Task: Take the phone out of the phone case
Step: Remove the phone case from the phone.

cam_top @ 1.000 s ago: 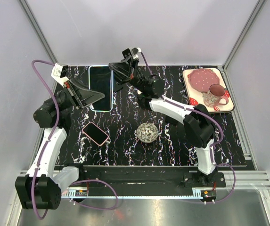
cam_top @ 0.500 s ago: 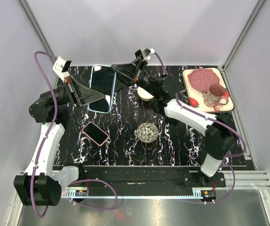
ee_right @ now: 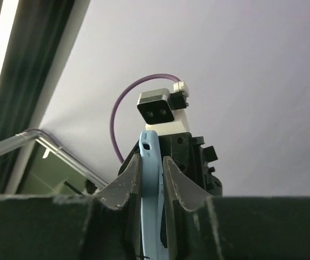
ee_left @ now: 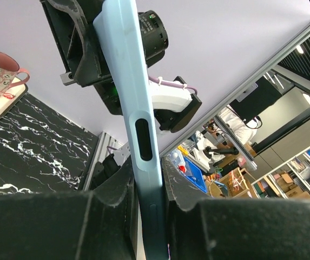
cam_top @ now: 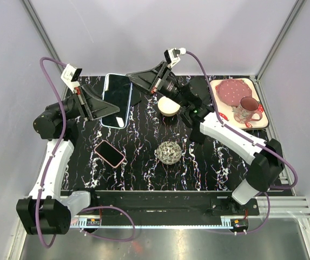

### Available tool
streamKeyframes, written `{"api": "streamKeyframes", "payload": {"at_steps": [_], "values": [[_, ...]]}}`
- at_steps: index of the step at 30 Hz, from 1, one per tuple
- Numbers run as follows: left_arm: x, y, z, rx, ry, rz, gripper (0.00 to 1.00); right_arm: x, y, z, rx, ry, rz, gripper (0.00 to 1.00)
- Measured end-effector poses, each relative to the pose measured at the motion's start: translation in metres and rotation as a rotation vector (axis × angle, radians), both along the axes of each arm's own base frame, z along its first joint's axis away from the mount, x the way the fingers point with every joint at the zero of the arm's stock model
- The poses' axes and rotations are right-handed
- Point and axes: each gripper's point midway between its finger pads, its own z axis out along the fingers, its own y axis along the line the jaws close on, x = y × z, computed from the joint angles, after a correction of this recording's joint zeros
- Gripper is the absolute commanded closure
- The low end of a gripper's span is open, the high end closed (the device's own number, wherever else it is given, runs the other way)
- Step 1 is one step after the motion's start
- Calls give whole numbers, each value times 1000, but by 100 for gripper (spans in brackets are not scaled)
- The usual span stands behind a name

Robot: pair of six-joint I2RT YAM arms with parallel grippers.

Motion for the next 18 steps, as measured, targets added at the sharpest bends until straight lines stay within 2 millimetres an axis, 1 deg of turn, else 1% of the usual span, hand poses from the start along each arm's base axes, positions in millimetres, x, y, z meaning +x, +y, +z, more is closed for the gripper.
{"api": "streamKeyframes", "payload": {"at_steps": [2, 5, 7, 11, 13, 15, 18], "values": [[1, 0, -2, 6, 3, -3, 100, 0, -1, -3, -31, -30, -22, 72], [3, 0, -8, 26, 6, -14, 100, -2, 0, -11, -78, -78, -16, 71], [6, 0, -15, 38, 17, -20, 100, -3, 1, -20, -105, -99, 0, 71], [12, 0, -33, 81, 58, -46, 100, -6, 7, -50, -190, -110, 46, 70], [16, 0, -41, 104, 73, -60, 100, -9, 10, -63, -233, -110, 72, 67], [17, 0, -46, 124, 73, -72, 100, -12, 11, -72, -264, -114, 97, 65], [16, 0, -50, 141, 69, -82, 100, -16, 12, -79, -290, -125, 119, 69]]}}
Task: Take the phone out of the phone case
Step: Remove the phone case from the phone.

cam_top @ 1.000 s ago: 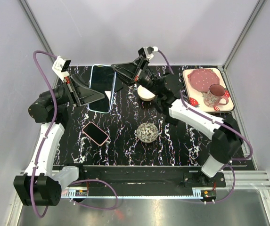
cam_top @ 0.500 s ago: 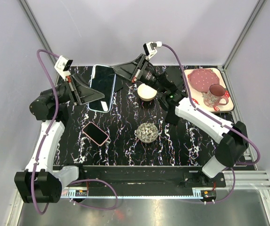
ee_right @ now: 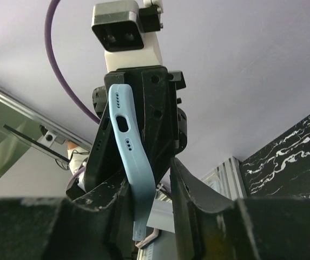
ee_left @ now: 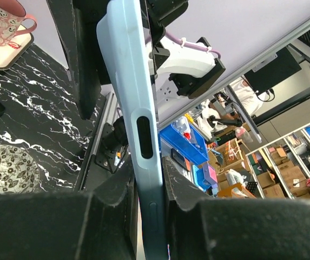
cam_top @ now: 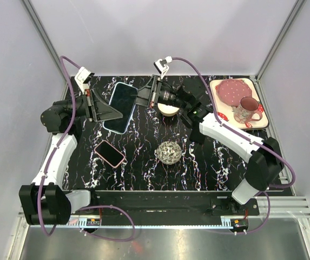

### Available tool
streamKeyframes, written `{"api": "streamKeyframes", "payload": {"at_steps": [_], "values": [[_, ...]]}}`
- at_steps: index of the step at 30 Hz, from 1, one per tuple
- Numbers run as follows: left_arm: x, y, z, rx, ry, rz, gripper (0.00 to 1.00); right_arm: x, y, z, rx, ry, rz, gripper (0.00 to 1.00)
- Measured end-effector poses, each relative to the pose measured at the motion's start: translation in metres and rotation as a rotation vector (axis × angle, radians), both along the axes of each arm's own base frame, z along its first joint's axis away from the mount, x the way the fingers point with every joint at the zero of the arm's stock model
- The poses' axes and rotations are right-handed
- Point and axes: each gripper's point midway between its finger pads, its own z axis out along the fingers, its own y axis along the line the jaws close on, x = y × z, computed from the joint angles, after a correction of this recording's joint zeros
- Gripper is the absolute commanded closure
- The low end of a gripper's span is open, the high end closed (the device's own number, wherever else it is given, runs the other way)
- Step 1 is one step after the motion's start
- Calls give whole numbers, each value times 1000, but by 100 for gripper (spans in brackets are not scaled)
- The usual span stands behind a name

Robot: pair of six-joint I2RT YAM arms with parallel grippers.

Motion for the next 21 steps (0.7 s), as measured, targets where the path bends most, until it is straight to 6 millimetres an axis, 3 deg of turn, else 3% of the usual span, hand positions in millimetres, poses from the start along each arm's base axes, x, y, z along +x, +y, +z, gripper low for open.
{"api": "streamKeyframes", "payload": {"at_steps": [3, 8, 11, 15, 16, 18, 19, 21], "values": [[-1, 0, -3, 13, -13, -9, 100, -5, 0, -1, 1, -7, 32, 100], [1, 1, -16, 23, -21, -11, 100, -8, 2, -8, 6, 21, 69, 100], [7, 3, -33, 9, 18, 13, 99, -1, 5, -22, -28, 63, 72, 100], [19, 5, -65, -17, 118, 57, 79, 11, 9, -55, -99, 156, 76, 100], [22, 6, -72, -19, 147, 63, 63, 15, 9, -64, -120, 182, 72, 100], [27, 6, -83, -25, 180, 73, 50, 20, 8, -78, -159, 233, 60, 100], [32, 5, -83, -40, 176, 88, 40, 22, 9, -84, -180, 261, 46, 100], [35, 3, -87, -43, 154, 98, 35, 22, 10, -96, -231, 311, 31, 100]]}}
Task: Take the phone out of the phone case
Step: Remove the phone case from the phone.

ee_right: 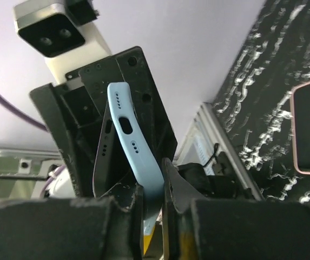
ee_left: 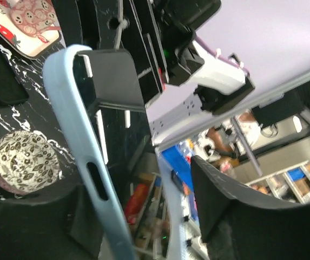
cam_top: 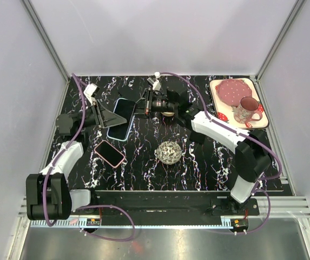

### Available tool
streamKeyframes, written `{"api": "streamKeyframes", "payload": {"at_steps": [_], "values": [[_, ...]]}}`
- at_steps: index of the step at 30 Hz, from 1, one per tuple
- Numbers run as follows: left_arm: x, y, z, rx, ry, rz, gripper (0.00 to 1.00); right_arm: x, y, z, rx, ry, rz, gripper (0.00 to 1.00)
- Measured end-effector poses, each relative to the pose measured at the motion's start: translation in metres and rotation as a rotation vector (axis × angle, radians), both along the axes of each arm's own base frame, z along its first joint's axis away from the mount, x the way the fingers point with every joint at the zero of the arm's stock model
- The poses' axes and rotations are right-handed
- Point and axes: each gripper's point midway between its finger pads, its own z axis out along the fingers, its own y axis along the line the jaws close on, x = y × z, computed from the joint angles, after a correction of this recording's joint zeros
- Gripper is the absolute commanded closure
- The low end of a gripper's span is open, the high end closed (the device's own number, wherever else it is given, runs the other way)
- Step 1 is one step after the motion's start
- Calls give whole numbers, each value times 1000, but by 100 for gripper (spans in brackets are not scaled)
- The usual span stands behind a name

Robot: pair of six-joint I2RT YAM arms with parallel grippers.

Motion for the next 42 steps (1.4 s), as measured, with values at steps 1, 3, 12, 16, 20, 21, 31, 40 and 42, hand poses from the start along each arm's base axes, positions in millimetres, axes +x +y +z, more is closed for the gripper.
{"api": "streamKeyframes", "payload": {"at_steps": [1, 3, 12, 16, 20, 21, 31, 40, 42], "values": [[5, -1, -2, -6, 8, 24, 28, 2, 0, -4, -28, 4, -14, 100], [13, -2, -6, -7, 13, 58, 21, 8, -1, -10, -88, 9, -52, 100], [56, 14, -38, 198, 64, 436, 5, 18, -18, -59, -356, 38, -142, 100], [74, 37, -48, 338, 64, 608, 4, 20, -26, -95, -477, 86, -160, 100], [80, 59, -83, 500, 145, 728, 6, 28, -31, -130, -612, 120, -180, 100], [79, 64, -95, 552, 175, 751, 6, 31, -32, -137, -648, 122, -187, 100], [58, 42, -167, 808, 315, 665, 9, 41, -14, -183, -949, 28, -213, 100], [50, 30, -193, 823, 346, 630, 14, 42, -34, -244, -1180, 96, -183, 100], [46, 19, -198, 833, 327, 603, 18, 43, -32, -245, -1189, 103, -178, 100]]}}
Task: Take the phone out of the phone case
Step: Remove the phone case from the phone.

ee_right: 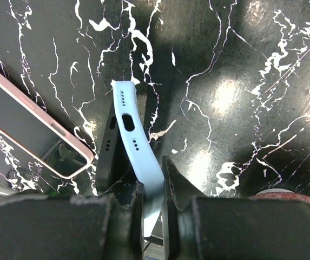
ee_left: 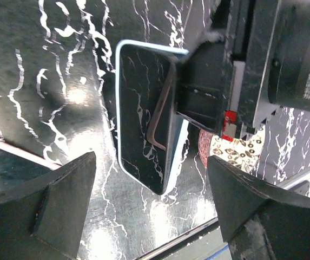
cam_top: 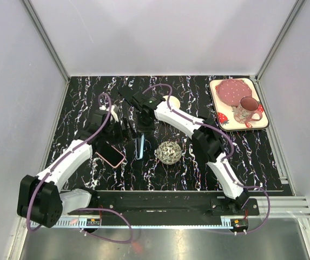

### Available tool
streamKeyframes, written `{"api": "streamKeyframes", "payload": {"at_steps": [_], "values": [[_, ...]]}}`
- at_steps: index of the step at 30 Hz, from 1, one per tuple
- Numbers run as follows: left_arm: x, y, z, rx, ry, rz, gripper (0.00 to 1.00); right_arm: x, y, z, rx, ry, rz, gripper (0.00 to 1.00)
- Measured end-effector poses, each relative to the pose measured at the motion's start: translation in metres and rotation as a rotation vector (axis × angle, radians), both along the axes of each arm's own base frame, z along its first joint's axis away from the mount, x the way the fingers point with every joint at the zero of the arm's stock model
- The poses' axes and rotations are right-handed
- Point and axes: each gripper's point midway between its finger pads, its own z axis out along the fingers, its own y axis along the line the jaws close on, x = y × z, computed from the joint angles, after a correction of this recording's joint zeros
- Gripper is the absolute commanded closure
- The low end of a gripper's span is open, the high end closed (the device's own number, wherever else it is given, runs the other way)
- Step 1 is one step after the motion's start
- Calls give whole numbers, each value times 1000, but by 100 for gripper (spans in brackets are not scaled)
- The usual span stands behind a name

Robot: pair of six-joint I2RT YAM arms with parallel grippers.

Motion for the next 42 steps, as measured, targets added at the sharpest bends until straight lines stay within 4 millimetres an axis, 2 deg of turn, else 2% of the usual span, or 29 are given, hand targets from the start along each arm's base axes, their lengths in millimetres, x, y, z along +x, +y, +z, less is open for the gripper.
{"api": "streamKeyframes", "payload": {"at_steps": [4, 8, 13, 20, 27, 31, 36, 42], "values": [[-3, -17, -18, 14, 12, -29, 23, 2, 2, -2, -15, 16, -4, 100], [-7, -19, -39, 56, 40, -14, 26, 5, 5, -6, -26, 33, -10, 100], [-4, -22, -51, 101, 43, -1, 30, 4, 4, -8, -27, 56, -23, 100], [1, -23, -48, 122, 7, 23, 36, 5, 4, -10, -24, 68, -38, 100], [13, -7, -29, 180, -98, 114, 37, 5, 4, -10, -24, 72, -36, 100], [14, -5, -31, 200, -102, 125, 37, 4, 4, -10, -21, 76, -34, 100], [12, -11, -38, 214, -91, 106, 37, 4, 4, -10, -20, 77, -34, 100], [11, -15, -37, 217, -103, 97, 37, 2, 5, -10, -17, 83, -31, 100]]}}
